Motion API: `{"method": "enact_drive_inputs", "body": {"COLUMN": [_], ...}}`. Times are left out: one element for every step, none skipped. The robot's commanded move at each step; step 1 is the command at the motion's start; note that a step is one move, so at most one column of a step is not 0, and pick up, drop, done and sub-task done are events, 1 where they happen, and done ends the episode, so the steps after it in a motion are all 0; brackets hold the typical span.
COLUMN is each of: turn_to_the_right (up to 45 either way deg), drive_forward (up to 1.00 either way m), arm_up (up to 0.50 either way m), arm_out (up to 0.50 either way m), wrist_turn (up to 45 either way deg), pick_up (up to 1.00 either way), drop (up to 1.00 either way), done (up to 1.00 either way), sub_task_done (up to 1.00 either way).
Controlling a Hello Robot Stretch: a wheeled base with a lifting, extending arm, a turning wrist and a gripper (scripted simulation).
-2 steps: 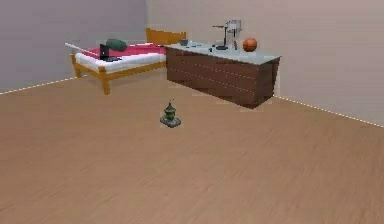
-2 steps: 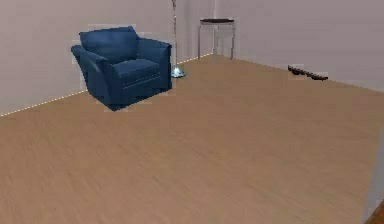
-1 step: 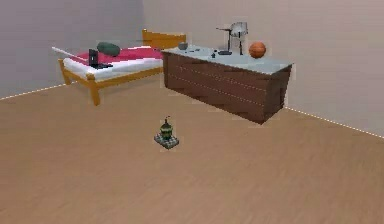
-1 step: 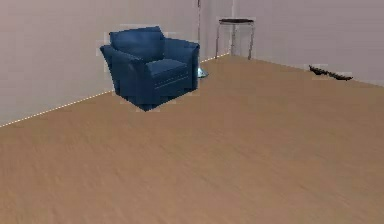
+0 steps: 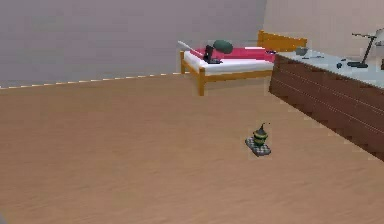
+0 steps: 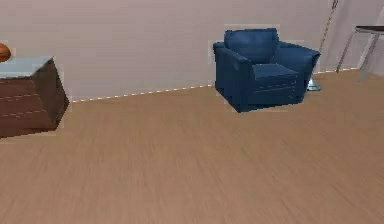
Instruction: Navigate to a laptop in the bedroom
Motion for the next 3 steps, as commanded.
{"method": "enact_drive_inputs", "body": {"turn_to_the_right": [0.0,-3.0,0.0], "drive_forward": [1.00,0.00,1.00], "arm_up": [0.00,0.00,0.00], "arm_out": [0.00,0.00,0.00], "wrist_turn": [0.0,0.0,0.0], "pick_up": [0.00,0.00,0.00], "drop": [0.00,0.00,0.00], "done": [0.00,0.00,0.00], "sub_task_done": [0.00,0.00,0.00]}}
